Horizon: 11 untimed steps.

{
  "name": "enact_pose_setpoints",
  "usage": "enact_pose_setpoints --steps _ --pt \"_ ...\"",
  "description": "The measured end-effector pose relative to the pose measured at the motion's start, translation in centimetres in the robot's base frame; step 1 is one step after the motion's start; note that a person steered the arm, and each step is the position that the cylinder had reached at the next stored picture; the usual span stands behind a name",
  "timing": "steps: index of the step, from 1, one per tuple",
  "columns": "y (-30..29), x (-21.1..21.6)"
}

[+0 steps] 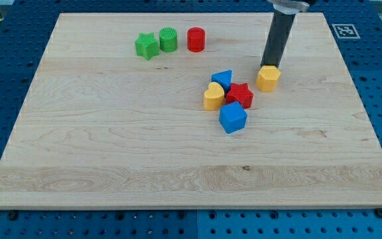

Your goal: Push the yellow hexagon close to the red star

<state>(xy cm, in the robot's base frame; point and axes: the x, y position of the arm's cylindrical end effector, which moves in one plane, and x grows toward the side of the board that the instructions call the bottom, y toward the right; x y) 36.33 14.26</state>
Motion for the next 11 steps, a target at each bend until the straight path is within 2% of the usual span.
enact_pose_setpoints --steps 2,3,4,5,8,10,11 --pt "-0.4 0.0" --pt "2.3 0.0" --pt "4.5 2.0" --pt "1.8 2.6" --pt "-1.4 2.6" --pt "-1.6 2.2" --pt "-2.0 -0.8"
